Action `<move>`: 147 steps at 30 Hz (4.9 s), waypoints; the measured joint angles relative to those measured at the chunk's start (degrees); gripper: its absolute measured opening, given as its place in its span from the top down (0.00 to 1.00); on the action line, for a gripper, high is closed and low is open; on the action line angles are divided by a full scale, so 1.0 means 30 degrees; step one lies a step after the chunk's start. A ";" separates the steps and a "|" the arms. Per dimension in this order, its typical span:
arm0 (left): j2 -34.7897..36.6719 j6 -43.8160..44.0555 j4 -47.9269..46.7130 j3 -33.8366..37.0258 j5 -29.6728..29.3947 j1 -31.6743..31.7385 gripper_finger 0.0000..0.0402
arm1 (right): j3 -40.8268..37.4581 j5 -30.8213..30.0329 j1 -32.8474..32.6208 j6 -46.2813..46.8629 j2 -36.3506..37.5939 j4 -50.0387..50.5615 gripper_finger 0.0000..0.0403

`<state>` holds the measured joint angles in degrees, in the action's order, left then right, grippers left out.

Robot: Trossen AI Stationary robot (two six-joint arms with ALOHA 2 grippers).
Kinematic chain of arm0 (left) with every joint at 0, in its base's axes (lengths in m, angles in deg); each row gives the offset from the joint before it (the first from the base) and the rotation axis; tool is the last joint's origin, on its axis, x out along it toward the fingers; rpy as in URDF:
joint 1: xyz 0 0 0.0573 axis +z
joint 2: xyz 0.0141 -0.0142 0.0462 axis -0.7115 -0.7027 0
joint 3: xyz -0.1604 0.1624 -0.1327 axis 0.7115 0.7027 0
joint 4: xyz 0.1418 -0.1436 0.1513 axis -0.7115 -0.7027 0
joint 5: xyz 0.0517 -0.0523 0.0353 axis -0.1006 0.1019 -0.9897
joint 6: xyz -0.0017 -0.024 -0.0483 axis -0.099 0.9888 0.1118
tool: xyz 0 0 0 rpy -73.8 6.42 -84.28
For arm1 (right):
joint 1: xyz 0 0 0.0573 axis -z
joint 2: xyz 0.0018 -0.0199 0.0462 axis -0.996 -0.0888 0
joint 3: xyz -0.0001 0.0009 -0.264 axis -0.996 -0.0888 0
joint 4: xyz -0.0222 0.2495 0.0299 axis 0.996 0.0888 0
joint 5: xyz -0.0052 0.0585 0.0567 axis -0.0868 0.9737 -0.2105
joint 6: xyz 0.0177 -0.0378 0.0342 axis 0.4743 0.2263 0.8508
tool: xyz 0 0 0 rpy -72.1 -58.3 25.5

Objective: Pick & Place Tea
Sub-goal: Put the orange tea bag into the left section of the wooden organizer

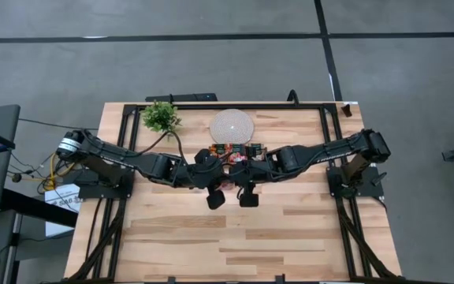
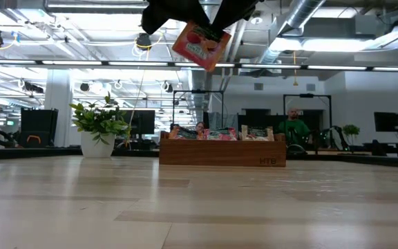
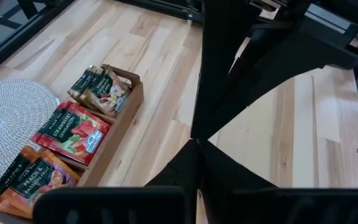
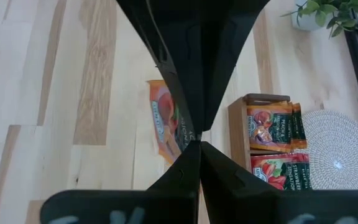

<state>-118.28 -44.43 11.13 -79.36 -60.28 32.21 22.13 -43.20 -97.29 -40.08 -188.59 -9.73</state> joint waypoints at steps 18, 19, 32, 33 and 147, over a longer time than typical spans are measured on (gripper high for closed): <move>0.0000 -0.0393 -0.0362 0.0000 0.0049 0.0007 1.00 | 0.0000 0.0101 0.0000 -0.0132 0.0000 -0.0017 1.00; 0.0000 -0.0454 -0.0366 0.0000 0.0031 0.0007 1.00 | 0.0000 0.0121 0.0000 -0.0132 0.0000 -0.0017 1.00; 0.0000 -0.0991 -0.0409 0.0000 -0.0448 0.0000 1.00 | 0.0000 0.0490 0.0011 -0.0508 0.0000 -0.0037 1.00; 0.0000 -0.0991 -0.0420 0.0000 -0.0444 -0.0007 1.00 | 0.0000 0.0647 0.0015 -0.0697 0.0000 -0.0036 1.00; -0.1290 -0.6116 1.2608 0.8951 0.2787 0.8670 1.00 | -1.0550 -0.0402 0.0925 0.3699 0.8502 -0.1023 0.73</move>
<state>-122.15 -62.78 48.95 -52.51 -51.92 58.22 -9.51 -44.40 -94.51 -28.99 -163.09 -12.80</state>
